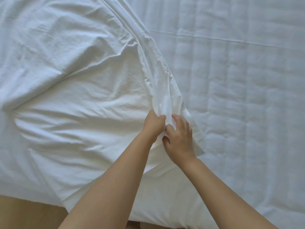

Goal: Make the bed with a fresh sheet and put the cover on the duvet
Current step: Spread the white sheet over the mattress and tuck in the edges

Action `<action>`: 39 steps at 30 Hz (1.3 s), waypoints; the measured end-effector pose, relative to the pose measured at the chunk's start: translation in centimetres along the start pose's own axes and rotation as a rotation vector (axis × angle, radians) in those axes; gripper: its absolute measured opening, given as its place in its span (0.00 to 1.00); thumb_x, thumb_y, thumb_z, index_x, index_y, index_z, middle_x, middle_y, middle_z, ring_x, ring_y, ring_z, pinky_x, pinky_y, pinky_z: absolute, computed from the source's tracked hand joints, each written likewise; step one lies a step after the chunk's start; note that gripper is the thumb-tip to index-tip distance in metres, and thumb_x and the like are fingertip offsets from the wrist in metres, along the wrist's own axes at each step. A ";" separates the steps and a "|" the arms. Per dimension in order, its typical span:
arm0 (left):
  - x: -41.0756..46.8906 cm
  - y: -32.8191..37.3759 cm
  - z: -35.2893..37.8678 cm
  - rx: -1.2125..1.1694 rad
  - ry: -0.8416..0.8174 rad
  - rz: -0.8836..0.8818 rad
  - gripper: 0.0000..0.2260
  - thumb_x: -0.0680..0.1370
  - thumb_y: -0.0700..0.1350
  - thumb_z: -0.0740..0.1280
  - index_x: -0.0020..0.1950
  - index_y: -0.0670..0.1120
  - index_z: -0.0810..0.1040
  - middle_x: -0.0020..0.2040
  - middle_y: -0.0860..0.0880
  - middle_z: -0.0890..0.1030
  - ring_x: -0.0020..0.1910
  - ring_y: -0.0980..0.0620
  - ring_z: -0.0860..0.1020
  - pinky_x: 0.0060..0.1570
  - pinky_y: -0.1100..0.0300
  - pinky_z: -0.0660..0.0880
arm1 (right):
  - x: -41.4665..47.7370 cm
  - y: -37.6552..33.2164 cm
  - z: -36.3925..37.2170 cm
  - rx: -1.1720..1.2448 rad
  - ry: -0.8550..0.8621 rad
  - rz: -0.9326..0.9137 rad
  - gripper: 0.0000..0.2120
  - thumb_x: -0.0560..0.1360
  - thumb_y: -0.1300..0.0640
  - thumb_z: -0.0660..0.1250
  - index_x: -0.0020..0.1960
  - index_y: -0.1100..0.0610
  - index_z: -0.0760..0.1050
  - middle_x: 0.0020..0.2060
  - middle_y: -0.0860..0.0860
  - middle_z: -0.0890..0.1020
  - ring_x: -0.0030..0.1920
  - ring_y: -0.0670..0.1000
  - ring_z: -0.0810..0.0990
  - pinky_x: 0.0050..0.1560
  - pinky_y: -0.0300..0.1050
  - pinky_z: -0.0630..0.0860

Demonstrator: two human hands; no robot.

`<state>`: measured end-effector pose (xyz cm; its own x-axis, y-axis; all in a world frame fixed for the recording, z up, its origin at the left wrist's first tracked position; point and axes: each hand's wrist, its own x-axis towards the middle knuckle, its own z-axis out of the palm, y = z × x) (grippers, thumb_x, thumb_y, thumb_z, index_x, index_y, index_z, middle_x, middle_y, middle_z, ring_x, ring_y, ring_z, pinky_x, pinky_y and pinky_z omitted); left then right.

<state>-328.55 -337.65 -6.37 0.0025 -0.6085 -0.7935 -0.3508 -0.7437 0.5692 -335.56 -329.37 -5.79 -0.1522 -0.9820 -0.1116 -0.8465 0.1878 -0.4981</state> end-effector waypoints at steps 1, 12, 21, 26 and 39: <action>-0.1 -0.2 -0.7 -0.036 0.047 -0.025 0.10 0.77 0.41 0.60 0.57 0.45 0.74 0.49 0.47 0.80 0.47 0.47 0.80 0.40 0.59 0.75 | -0.3 -0.7 -0.1 -0.035 0.015 -0.045 0.12 0.56 0.70 0.75 0.36 0.63 0.76 0.55 0.66 0.79 0.57 0.68 0.77 0.53 0.66 0.72; -4.3 -1.4 -13.6 -0.318 0.109 0.038 0.14 0.73 0.56 0.69 0.49 0.47 0.81 0.42 0.49 0.85 0.42 0.49 0.84 0.40 0.58 0.79 | -0.2 -7.8 2.1 0.389 -0.471 -0.001 0.43 0.70 0.47 0.71 0.76 0.48 0.50 0.73 0.50 0.60 0.69 0.52 0.62 0.66 0.48 0.65; -7.4 -6.5 -32.6 -0.324 0.259 0.037 0.07 0.76 0.42 0.67 0.51 0.41 0.79 0.43 0.43 0.82 0.43 0.43 0.81 0.49 0.49 0.77 | -2.4 -25.8 8.7 0.356 -0.410 -0.272 0.23 0.74 0.62 0.63 0.67 0.51 0.69 0.54 0.50 0.79 0.52 0.55 0.78 0.50 0.47 0.73; -9.9 -13.5 -48.5 -0.461 0.466 -0.019 0.04 0.77 0.41 0.67 0.50 0.41 0.78 0.38 0.45 0.82 0.34 0.49 0.82 0.31 0.60 0.77 | -5.2 -40.4 15.3 0.341 -0.605 -0.357 0.23 0.75 0.63 0.61 0.69 0.52 0.66 0.55 0.52 0.78 0.53 0.55 0.76 0.50 0.46 0.71; -9.4 -30.6 -59.1 -0.747 0.773 -0.401 0.16 0.78 0.42 0.64 0.63 0.38 0.72 0.48 0.43 0.77 0.44 0.44 0.76 0.43 0.54 0.72 | -8.9 -45.3 25.6 0.126 -0.802 -0.144 0.15 0.80 0.59 0.55 0.65 0.56 0.71 0.60 0.52 0.76 0.58 0.52 0.75 0.56 0.42 0.70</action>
<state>-262.48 -325.58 -3.58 0.6538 -0.1058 -0.7493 0.4483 -0.7436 0.4961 -282.83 -328.64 -4.28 0.4051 -0.6936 -0.5956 -0.7588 0.1084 -0.6423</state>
